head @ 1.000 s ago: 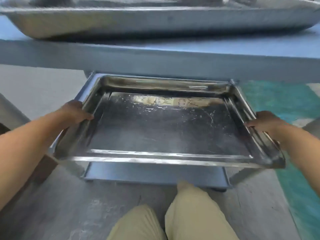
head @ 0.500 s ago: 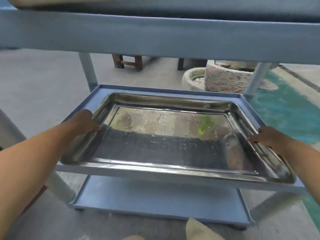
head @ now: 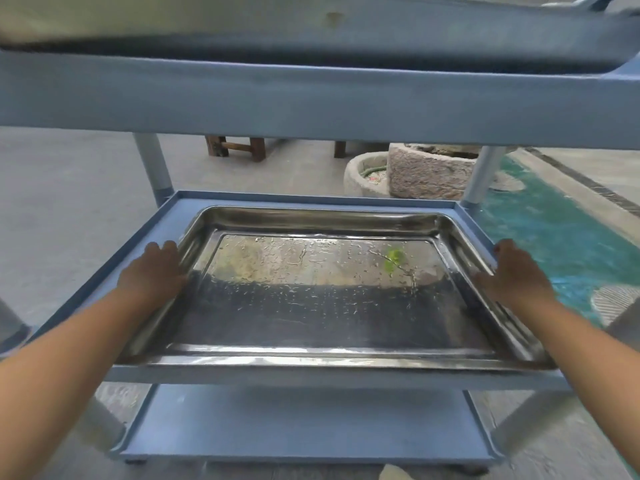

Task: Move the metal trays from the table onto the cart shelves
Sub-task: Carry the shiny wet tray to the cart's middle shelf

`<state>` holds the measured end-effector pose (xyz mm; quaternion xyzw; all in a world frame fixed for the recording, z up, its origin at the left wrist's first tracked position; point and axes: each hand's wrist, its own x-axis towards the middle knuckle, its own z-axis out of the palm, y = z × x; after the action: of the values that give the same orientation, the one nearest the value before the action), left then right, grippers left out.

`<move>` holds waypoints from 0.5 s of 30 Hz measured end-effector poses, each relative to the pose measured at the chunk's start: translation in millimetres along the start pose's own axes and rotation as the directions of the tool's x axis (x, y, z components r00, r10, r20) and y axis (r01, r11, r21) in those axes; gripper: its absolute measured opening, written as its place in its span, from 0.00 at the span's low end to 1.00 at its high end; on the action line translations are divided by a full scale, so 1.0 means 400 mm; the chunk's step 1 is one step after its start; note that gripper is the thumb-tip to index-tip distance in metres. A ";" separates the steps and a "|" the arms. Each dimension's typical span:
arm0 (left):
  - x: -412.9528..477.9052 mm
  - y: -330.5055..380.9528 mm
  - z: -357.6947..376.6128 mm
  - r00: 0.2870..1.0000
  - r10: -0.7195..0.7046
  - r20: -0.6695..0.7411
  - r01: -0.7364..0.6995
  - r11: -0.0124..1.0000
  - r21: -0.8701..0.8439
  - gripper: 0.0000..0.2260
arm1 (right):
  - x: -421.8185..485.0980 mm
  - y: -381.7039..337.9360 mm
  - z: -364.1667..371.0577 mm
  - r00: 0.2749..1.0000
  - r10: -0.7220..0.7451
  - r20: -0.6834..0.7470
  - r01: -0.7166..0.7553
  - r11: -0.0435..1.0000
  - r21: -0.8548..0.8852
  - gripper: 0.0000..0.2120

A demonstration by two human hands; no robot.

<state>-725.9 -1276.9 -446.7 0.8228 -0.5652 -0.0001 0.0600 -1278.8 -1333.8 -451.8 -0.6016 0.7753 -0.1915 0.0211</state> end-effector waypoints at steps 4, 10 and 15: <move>-0.083 0.058 -0.025 0.989 0.111 -0.102 -0.118 0.991 -0.069 0.26 | -0.086 -0.057 -0.026 0.981 -0.192 0.036 0.193 0.980 -0.041 0.30; -0.257 0.106 -0.056 0.888 0.460 0.006 -0.441 0.855 -0.272 0.37 | -0.299 -0.141 -0.084 0.875 -0.409 0.258 0.392 0.913 0.114 0.40; -0.305 0.085 -0.032 0.784 0.546 0.293 -0.517 0.837 -0.177 0.42 | -0.410 -0.161 -0.068 0.806 -0.449 0.386 0.471 0.881 0.043 0.47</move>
<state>-800.8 -1174.4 -439.0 0.6145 -0.7752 -0.1466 -0.0027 -1181.3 -1185.1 -438.2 -0.7972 0.5918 -0.0479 0.1094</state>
